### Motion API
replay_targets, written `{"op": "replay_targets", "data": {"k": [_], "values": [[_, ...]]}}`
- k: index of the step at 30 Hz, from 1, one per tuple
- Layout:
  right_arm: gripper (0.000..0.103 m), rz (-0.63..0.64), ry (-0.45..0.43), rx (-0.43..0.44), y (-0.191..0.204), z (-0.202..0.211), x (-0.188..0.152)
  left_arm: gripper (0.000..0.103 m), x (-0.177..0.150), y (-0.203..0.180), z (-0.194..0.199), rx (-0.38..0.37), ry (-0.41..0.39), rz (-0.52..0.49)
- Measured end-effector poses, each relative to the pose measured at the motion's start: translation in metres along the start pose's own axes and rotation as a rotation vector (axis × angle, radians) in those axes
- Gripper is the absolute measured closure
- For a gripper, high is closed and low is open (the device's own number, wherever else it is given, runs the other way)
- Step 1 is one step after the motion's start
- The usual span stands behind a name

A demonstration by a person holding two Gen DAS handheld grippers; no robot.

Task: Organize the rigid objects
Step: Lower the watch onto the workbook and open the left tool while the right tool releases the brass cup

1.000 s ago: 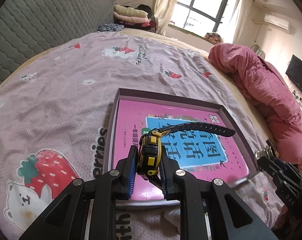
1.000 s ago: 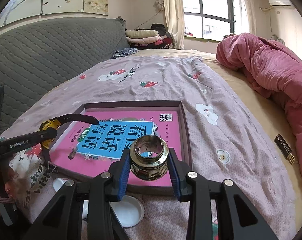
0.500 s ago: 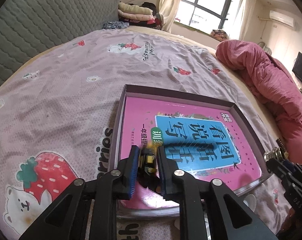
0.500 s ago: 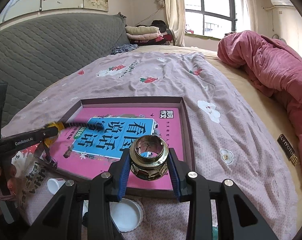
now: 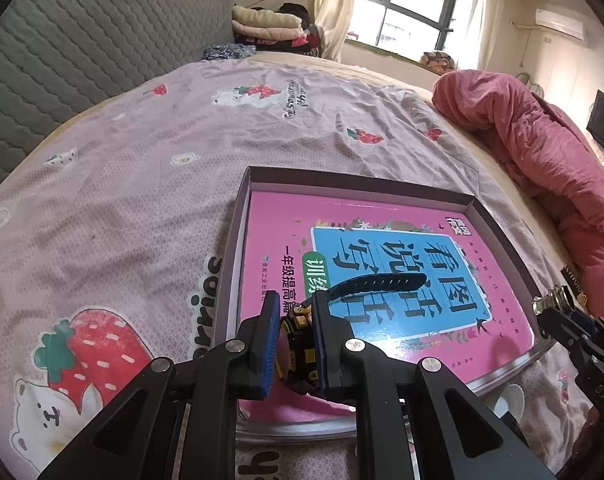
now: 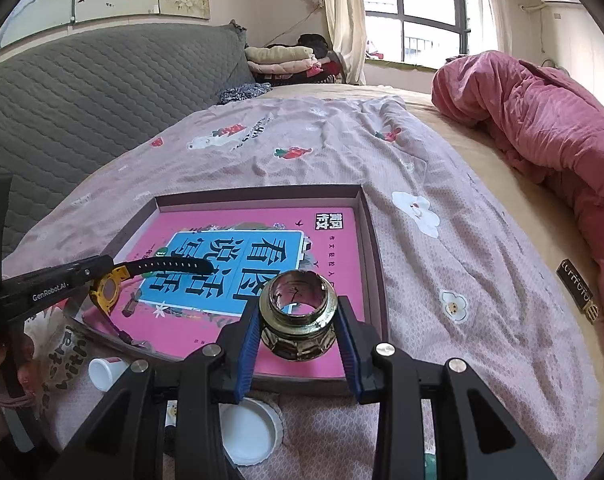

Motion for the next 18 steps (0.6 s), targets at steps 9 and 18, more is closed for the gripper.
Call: {"op": "replay_targets", "data": {"k": [9, 18], "values": [[0.066, -0.018, 0.08, -0.002, -0.002, -0.022, -0.009, 0.087, 0.0, 0.0, -0.001, -0.003, 0.002, 0.003], [0.066, -0.037, 0.128, -0.057, -0.015, -0.028, -0.019, 0.087, -0.001, 0.0, -0.001, -0.004, 0.004, 0.008]]}}
Point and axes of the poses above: each gripper's, at about its wrist camera, not at the fingertips, and z roughly against the way its jaws point, y to its left, x to its top, the point moved 9 cm from there along -z, roughly the way its jaws point, and after that the axes turned 3 degrees about x, right-handed, at the moved point
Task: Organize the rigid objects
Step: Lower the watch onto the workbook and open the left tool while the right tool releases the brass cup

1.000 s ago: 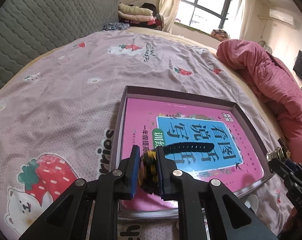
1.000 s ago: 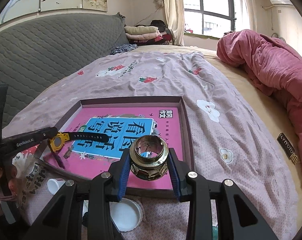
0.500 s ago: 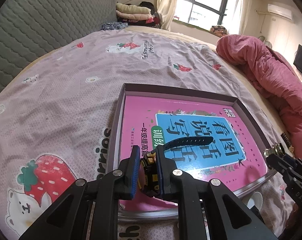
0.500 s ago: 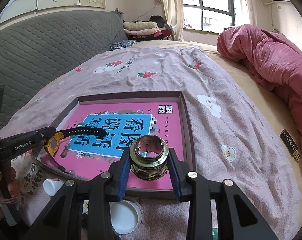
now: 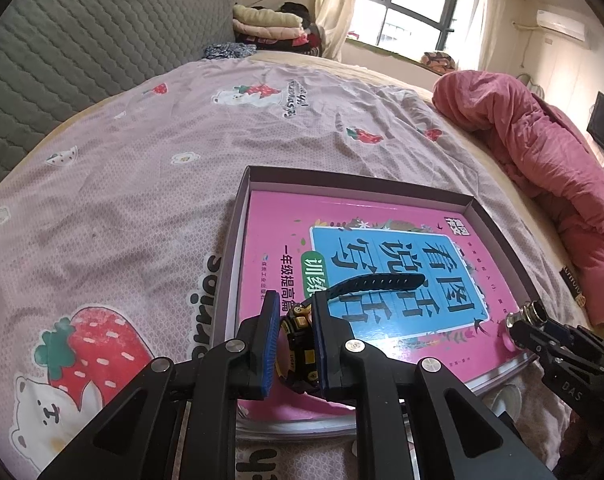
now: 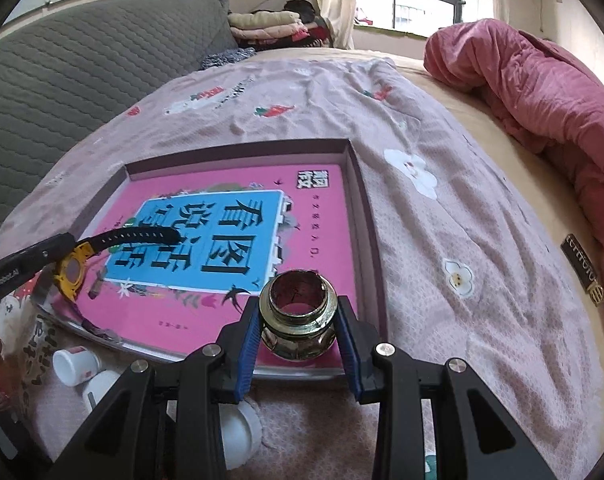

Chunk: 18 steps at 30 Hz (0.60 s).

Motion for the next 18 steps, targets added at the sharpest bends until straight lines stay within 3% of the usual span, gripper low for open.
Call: {"op": "replay_targets", "data": {"k": [18], "values": [[0.066, 0.01, 0.024, -0.011, -0.0006, -0.0006, -0.0001, 0.087, -0.0012, 0.0005, 0.0007, 0.002, -0.001, -0.002]]}}
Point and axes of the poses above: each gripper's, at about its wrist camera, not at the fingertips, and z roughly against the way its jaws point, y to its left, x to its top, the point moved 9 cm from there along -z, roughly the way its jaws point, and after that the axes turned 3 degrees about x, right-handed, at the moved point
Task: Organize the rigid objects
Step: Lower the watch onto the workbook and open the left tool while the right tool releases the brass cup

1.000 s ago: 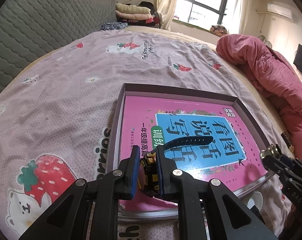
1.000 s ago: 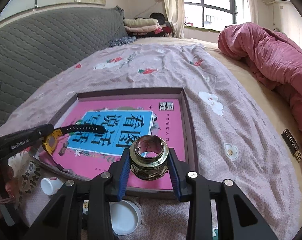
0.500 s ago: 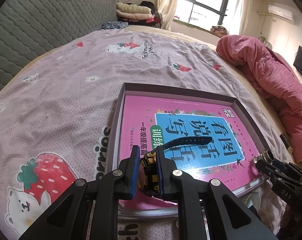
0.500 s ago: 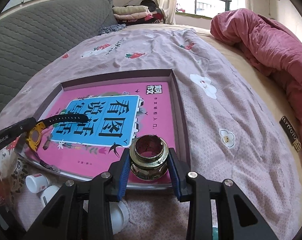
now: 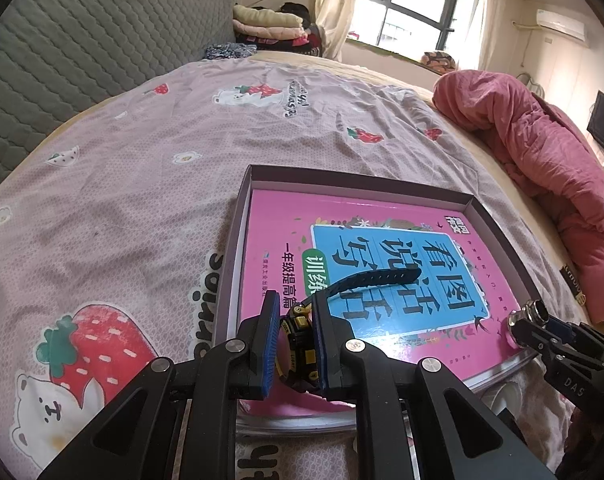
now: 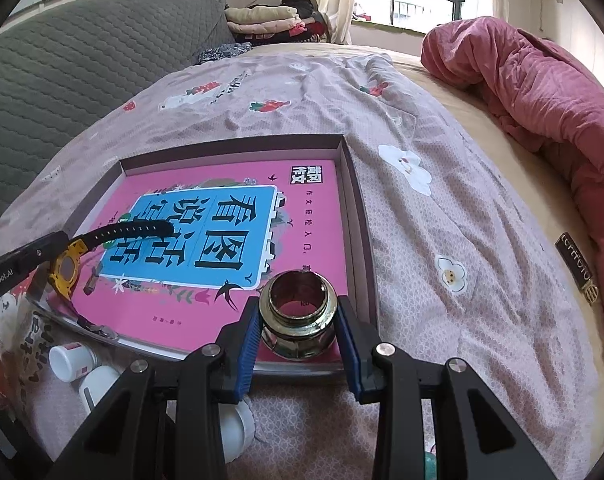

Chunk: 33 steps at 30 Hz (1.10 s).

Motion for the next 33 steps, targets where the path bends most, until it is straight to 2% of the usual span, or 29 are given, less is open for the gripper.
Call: {"op": "replay_targets", "data": {"k": [11, 16, 31, 33], "values": [[0.065, -0.022, -0.006, 0.027, 0.0, 0.0, 0.001, 0.087, -0.001, 0.001, 0.001, -0.001, 0.002, 0.004], [0.055, -0.01, -0.056, 0.036, 0.003, 0.01, 0.006, 0.087, -0.002, 0.001, 0.001, -0.001, 0.003, 0.005], [0.053, 0.003, -0.074, 0.05, 0.008, 0.012, 0.009, 0.086, -0.003, 0.003, 0.002, -0.004, 0.003, 0.015], [0.053, 0.006, -0.072, 0.05, 0.009, 0.011, 0.008, 0.083, -0.003, 0.003, 0.003, -0.006, 0.005, 0.02]]}}
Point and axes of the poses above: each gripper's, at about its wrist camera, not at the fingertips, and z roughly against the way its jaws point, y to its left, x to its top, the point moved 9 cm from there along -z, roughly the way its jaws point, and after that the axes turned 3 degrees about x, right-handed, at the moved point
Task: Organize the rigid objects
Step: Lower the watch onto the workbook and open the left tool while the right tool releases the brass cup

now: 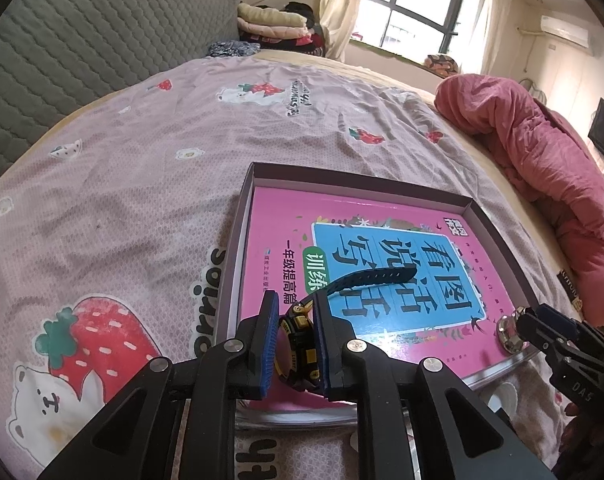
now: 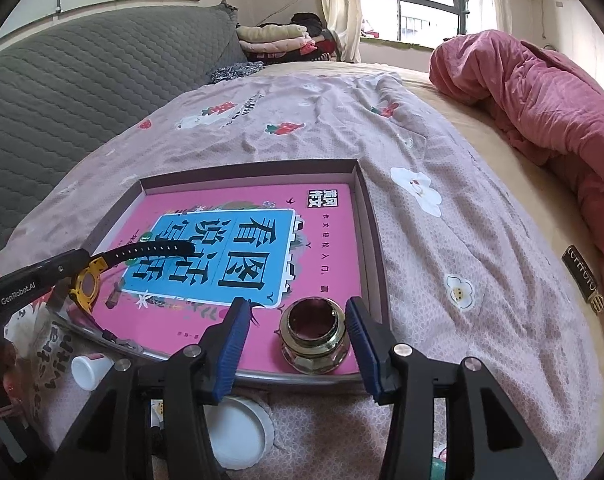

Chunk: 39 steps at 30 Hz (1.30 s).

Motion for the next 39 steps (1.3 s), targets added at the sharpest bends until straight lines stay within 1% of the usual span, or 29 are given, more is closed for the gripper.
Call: {"op": "replay_targets", "data": {"k": [4, 5, 7, 8, 9, 12, 16, 18, 25, 29, 35, 37, 39], "values": [[0.052, 0.004, -0.003, -0.002, 0.001, 0.001, 0.0, 0.08, -0.001, 0.001, 0.001, 0.003, 0.003, 0.009], [0.052, 0.003, -0.005, -0.001, 0.001, 0.001, 0.001, 0.077, 0.0, 0.001, 0.001, 0.002, 0.003, 0.011], [0.052, 0.002, -0.007, 0.001, 0.001, 0.002, 0.001, 0.07, 0.0, 0.002, 0.003, 0.0, 0.0, 0.017], [0.052, 0.002, -0.007, 0.001, 0.001, 0.002, 0.001, 0.064, 0.001, 0.002, 0.004, 0.002, -0.003, 0.019], [0.052, 0.003, -0.006, 0.0, 0.001, 0.002, 0.001, 0.062, 0.001, 0.002, 0.005, 0.003, -0.006, 0.021], [0.051, 0.007, -0.005, 0.003, 0.002, 0.002, 0.001, 0.056, 0.002, 0.004, 0.007, 0.006, -0.013, 0.023], [0.051, 0.01, -0.01, 0.005, 0.004, 0.004, 0.002, 0.052, 0.002, 0.003, 0.01, 0.0, -0.019, 0.023], [0.051, 0.009, -0.017, 0.01, 0.004, 0.006, 0.004, 0.048, 0.002, 0.002, 0.012, 0.0, -0.027, 0.019], [0.051, 0.0, -0.045, 0.02, 0.006, 0.014, 0.011, 0.048, 0.005, -0.005, 0.027, -0.01, -0.073, -0.008], [0.051, 0.007, -0.064, 0.03, 0.009, 0.02, 0.015, 0.041, 0.001, -0.009, 0.032, -0.01, -0.076, -0.034], [0.051, 0.02, -0.082, 0.029, 0.01, 0.026, 0.016, 0.04, -0.002, -0.014, 0.043, -0.017, -0.092, -0.049], [0.049, 0.017, -0.09, 0.03, 0.009, 0.028, 0.016, 0.04, -0.003, -0.016, 0.047, -0.019, -0.1, -0.06], [0.043, 0.015, -0.097, 0.029, 0.008, 0.031, 0.015, 0.039, -0.005, -0.017, 0.05, -0.02, -0.1, -0.067]]}}
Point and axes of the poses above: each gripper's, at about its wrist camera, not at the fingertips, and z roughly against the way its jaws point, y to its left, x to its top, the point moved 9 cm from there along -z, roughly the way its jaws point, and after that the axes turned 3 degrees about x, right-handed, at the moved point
